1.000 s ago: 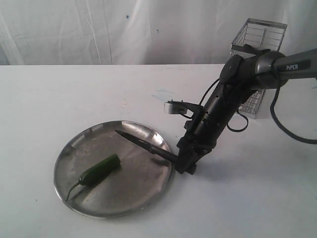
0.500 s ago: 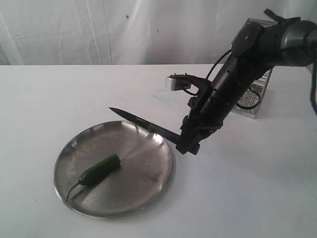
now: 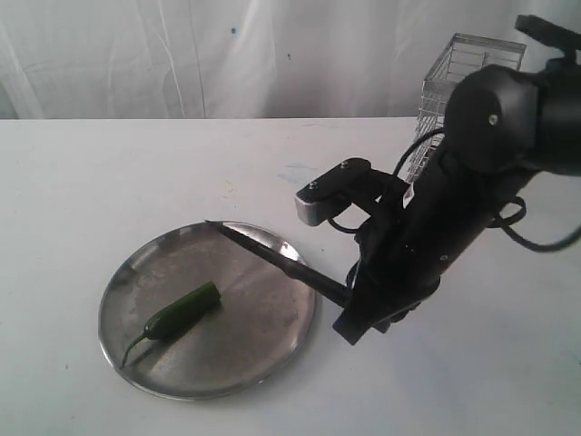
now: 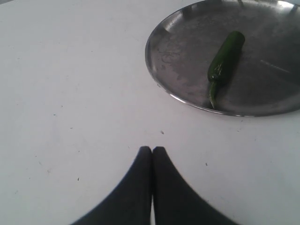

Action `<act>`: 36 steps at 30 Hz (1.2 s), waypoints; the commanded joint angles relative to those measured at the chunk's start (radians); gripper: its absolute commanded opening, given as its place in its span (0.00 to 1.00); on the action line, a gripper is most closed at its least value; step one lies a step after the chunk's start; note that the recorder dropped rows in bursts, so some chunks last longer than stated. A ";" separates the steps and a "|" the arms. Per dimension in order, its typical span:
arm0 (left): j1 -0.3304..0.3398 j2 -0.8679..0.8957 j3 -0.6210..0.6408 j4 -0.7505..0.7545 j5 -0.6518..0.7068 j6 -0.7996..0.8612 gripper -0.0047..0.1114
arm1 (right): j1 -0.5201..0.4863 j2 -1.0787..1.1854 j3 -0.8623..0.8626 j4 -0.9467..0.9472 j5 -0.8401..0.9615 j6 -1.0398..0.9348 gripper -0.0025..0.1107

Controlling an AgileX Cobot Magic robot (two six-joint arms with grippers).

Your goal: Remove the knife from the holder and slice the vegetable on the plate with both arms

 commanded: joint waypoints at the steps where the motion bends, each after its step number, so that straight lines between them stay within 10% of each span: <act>1: -0.007 -0.004 0.005 -0.007 -0.003 -0.003 0.04 | 0.042 -0.102 0.105 -0.010 -0.169 0.029 0.02; 9: -0.007 -0.004 0.005 0.038 -0.040 0.061 0.04 | 0.053 -0.185 0.159 -0.012 -0.240 0.040 0.02; 17: -0.007 -0.004 0.005 -0.059 -0.377 0.027 0.04 | 0.053 -0.120 0.180 0.014 -0.250 -0.075 0.02; 24: -0.007 -0.004 0.005 -0.062 -0.573 -0.372 0.04 | 0.053 -0.069 0.181 0.016 -0.234 -0.077 0.02; 30: -0.007 -0.004 0.005 -0.067 -1.035 -0.448 0.04 | 0.053 -0.070 0.159 0.051 -0.238 -0.055 0.02; 36: -0.007 0.089 -0.225 -0.186 -1.047 -0.445 0.04 | 0.053 -0.070 0.147 0.137 -0.238 -0.047 0.02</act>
